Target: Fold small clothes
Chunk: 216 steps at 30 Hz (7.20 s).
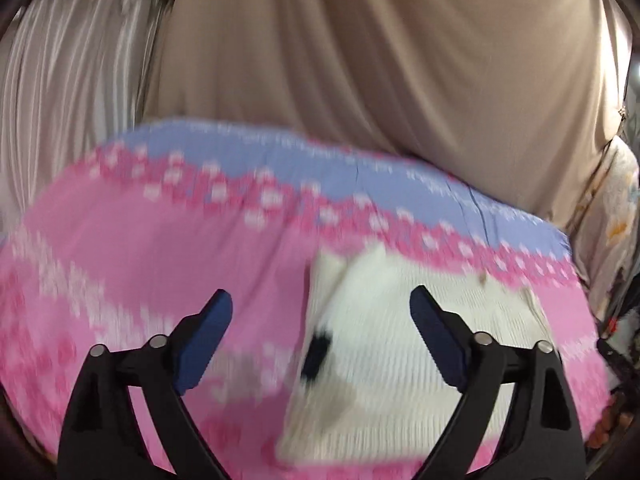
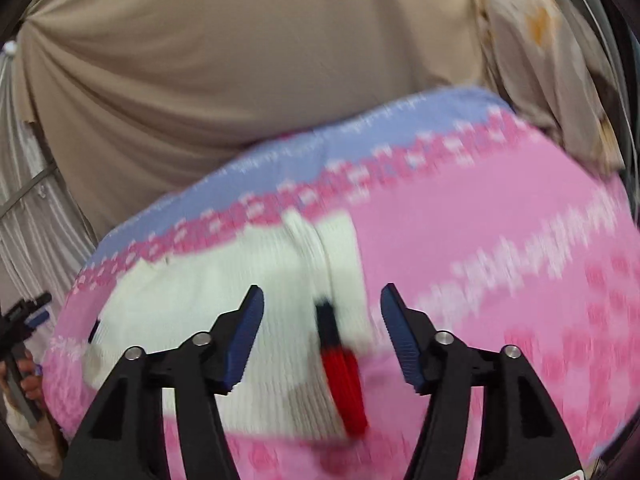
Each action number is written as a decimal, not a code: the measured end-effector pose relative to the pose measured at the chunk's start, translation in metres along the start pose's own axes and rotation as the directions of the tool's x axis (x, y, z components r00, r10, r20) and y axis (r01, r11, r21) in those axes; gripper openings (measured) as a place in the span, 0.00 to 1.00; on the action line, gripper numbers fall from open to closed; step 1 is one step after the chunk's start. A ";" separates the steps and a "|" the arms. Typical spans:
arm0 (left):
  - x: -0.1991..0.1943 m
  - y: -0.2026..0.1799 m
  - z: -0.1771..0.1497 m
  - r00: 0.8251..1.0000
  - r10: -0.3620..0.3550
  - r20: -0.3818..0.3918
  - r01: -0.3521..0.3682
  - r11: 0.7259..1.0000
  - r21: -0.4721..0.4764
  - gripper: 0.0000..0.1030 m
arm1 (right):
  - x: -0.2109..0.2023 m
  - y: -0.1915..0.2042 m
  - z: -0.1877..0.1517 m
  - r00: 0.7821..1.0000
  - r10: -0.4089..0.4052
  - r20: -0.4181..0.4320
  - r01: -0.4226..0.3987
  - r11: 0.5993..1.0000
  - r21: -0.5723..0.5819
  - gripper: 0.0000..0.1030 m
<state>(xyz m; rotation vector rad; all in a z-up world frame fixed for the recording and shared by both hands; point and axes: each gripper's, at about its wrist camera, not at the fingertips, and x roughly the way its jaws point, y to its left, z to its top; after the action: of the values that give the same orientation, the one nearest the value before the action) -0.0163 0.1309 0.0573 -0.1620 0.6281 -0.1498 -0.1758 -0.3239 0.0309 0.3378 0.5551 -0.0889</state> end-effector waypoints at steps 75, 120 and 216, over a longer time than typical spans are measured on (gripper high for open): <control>0.176 -0.031 -0.003 0.939 0.043 -0.341 -0.044 0.999 0.004 0.39 | 0.162 0.006 0.021 0.965 -0.097 -0.242 0.089 0.995 -0.041 0.12; 0.162 -0.058 0.007 0.968 0.068 -0.242 -0.040 0.992 0.116 0.08 | 0.106 0.017 0.037 0.992 -0.105 -0.063 0.104 0.994 -0.030 0.22; 0.072 0.000 -0.033 0.979 0.103 -0.177 -0.120 0.989 -0.088 0.80 | 0.109 0.082 0.009 0.979 -0.153 -0.137 0.132 0.980 -0.151 0.47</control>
<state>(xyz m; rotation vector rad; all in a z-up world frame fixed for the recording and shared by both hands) 0.0220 0.1135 -0.0102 -0.2095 0.8155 -0.0240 -0.0649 -0.2488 0.0038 0.1667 0.7289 -0.1634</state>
